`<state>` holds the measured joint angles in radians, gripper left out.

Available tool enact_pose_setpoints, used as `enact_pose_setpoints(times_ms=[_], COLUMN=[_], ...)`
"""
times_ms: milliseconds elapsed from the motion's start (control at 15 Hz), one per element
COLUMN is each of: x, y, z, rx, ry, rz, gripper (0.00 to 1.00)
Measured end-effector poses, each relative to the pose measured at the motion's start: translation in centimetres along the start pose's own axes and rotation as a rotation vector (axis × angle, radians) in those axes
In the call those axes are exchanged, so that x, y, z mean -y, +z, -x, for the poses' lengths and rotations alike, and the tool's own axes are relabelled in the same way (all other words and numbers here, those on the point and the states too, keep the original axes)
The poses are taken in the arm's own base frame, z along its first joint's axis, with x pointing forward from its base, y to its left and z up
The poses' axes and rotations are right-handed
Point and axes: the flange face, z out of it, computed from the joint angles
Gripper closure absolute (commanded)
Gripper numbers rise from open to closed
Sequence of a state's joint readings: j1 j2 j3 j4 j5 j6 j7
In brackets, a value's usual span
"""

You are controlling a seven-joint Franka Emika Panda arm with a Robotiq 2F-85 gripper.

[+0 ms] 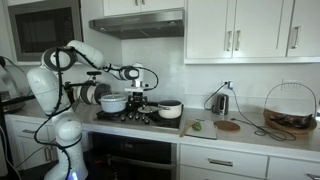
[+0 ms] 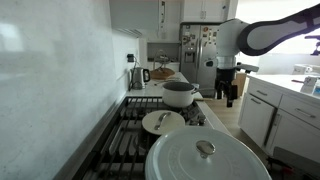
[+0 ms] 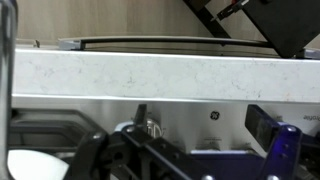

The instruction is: Switch on the stove

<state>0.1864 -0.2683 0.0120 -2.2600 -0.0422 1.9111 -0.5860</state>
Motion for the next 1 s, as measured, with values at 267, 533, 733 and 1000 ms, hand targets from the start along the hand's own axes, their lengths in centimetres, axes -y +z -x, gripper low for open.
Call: enact_pose_setpoints(times_ms=[267, 533, 733, 1000], x=[1.6, 3.9, 5.1, 6.1], y=[1.0, 2.1, 2.4, 1.9], z=[-2.6, -5.7, -7.6, -9.2], rx=[-0.038, -0.046, -0.043, -0.05], ry=[-0.081, -0.156, -0.179, -0.107], rz=[-0.012, -0.003, -0.001, 0.006], gripper=[0.0, 0.0, 0.0, 0.0])
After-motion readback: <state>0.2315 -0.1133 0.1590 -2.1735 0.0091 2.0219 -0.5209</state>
